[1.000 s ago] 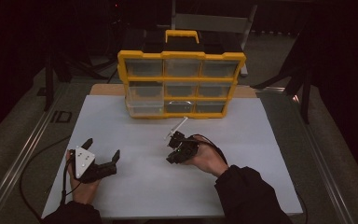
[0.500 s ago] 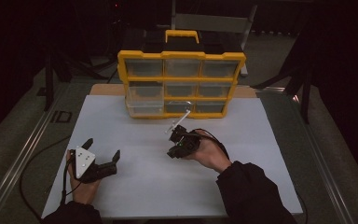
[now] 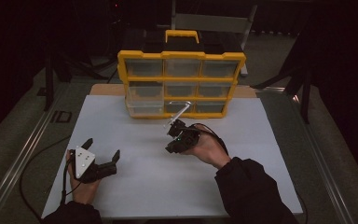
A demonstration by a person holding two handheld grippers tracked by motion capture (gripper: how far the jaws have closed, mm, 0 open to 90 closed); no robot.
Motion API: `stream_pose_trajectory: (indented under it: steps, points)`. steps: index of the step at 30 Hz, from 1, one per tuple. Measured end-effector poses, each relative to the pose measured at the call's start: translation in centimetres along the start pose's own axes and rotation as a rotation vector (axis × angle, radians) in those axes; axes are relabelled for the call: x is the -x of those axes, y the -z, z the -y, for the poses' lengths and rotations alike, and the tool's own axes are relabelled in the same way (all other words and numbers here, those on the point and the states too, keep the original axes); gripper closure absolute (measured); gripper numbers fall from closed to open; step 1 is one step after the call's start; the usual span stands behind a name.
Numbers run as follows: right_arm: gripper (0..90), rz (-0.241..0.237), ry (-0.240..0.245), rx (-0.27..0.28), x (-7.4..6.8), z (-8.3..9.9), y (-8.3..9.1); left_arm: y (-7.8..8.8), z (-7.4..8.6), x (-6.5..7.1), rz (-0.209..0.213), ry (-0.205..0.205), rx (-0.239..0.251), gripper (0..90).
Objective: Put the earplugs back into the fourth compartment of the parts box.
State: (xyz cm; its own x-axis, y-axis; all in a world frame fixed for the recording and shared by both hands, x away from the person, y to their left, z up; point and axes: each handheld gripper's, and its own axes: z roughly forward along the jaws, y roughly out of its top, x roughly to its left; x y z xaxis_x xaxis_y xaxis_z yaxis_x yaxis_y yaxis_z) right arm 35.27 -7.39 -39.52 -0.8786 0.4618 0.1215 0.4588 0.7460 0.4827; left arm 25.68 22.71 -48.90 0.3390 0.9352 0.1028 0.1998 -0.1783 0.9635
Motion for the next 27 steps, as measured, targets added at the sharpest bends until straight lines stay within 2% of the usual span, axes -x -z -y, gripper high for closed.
stream_pose_trajectory:
  steps: [11, 20, 27]
  points:
    - [79.6, 0.015, -0.014, 0.032, 0.8, -1.0, 1.5, 0.0, 0.0, 0.0, 0.000, -0.003, -0.001, 0.7]
    - [79.6, 0.033, -0.015, 0.034, 1.4, -2.0, 2.4, 0.0, 0.0, 0.0, 0.001, -0.003, -0.002, 0.8]
    - [79.6, 0.031, -0.026, 0.052, 1.8, -2.7, 3.1, 0.0, 0.0, 0.0, 0.001, -0.003, -0.002, 0.7]
